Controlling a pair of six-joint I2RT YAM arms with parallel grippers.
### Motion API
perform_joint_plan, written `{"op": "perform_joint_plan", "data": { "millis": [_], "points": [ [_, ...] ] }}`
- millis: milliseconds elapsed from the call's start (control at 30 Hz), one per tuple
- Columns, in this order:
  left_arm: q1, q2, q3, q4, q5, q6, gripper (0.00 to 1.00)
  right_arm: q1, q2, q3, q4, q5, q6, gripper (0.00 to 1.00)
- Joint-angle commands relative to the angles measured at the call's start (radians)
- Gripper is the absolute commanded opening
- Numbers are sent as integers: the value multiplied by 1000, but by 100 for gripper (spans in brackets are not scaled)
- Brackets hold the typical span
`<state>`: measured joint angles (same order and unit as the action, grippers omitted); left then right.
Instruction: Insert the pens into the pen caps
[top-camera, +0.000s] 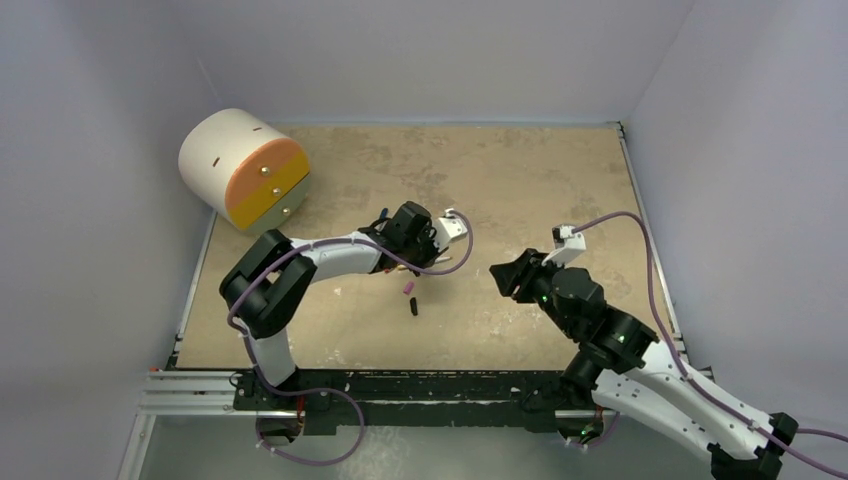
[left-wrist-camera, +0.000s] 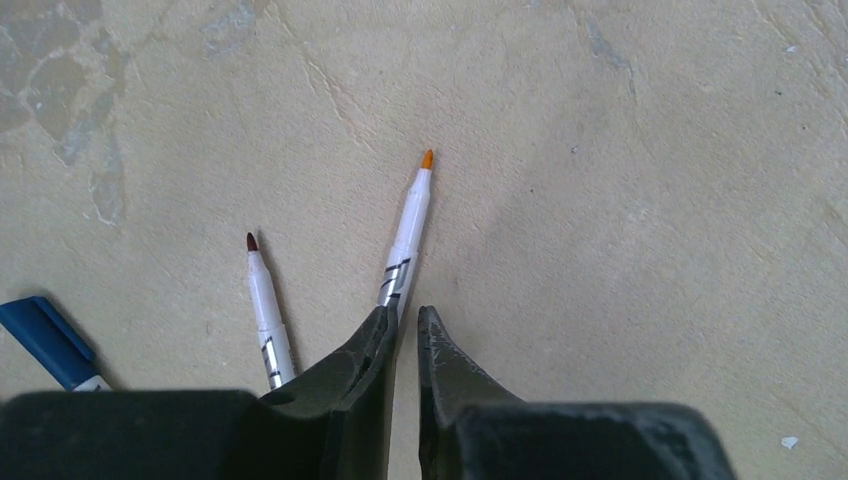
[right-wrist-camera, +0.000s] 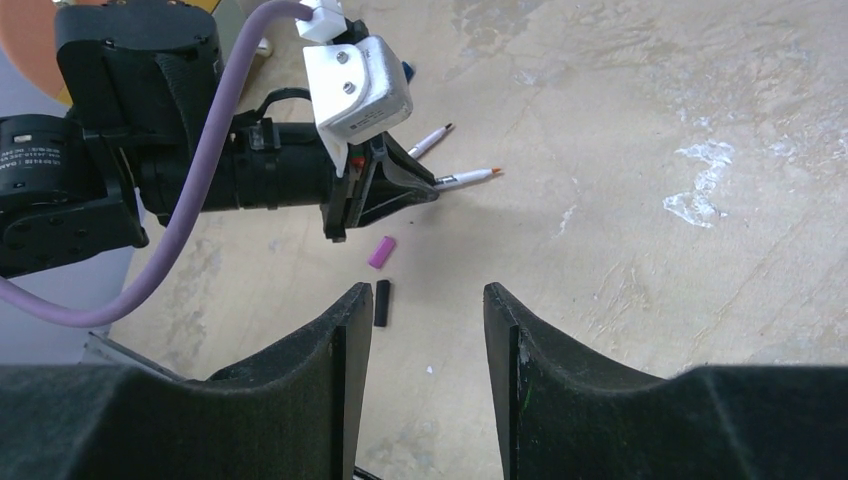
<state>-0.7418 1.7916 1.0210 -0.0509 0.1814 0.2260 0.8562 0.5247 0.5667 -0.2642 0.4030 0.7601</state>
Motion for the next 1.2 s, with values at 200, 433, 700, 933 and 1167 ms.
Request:
{"op": "perform_joint_plan", "data": {
  "millis": [200,433,700,933,1167],
  "points": [
    [-1,50,65,-46,-38,25,10,-3,46,27,26,24,-25,47],
    [-21,60,69,-75,-76,35,13,-3,55,24,45,27,-37,47],
    [-25,70,68,-81,-89,39,16,-3,69,28,49,26,-47,47],
    [-34,85,62,-99,-91,27,16,-3,64,19,54,25,-41,47],
    [-34,142,119,-157,-84,25,0,-3,62,21,48,22,-42,47]
  ]
}}
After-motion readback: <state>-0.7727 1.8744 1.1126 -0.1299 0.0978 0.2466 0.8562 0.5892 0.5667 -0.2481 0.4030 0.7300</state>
